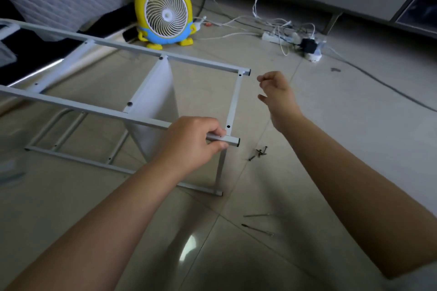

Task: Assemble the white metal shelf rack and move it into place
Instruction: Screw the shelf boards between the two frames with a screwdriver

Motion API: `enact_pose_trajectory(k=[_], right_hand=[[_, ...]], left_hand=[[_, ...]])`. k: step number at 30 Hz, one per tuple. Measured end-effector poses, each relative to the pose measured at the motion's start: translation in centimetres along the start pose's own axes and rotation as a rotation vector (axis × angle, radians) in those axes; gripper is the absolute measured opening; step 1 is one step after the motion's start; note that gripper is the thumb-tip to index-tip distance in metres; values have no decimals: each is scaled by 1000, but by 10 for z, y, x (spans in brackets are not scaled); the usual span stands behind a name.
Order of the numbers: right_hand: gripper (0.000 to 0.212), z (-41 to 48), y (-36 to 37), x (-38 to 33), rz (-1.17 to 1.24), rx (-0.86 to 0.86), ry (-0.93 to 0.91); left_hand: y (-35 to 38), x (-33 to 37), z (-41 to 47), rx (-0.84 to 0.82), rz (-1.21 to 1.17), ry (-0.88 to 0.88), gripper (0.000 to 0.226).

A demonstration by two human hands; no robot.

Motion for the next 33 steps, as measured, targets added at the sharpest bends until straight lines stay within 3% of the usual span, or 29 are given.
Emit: enact_pose_trajectory(k=[3, 9, 16, 23, 27, 31, 33], right_hand=[[30, 23, 15, 0, 112, -26, 17], [32, 48, 46, -2, 68, -136, -1], [33, 49, 43, -2, 16, -128, -15], [26, 31, 4, -31, -368, 32, -222], [22, -12, 1, -75, -625, -139, -396], [8, -65, 22, -84, -748, -496, -467], [5, -80, 30, -83, -780, -580, -520]], left_hand=[[2, 0, 0, -7, 1, -40, 17], [2, 4, -5, 33, -11, -35, 17], [1, 10, -10, 62, 7, -1, 18], [3, 12, -9, 86, 8, 28, 16], [1, 13, -10, 97, 21, 51, 17], [2, 16, -10, 99, 25, 81, 18], [2, 18, -10, 107, 17, 95, 18]])
Point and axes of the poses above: each hand's wrist, its own z-axis towards the middle knuckle, its own y-axis out of the palm, x = y × z, the point moved 10 cm from there along z, towards the middle knuckle, and after that the axes turned 1 degree about -y, right-handed, at the moved point
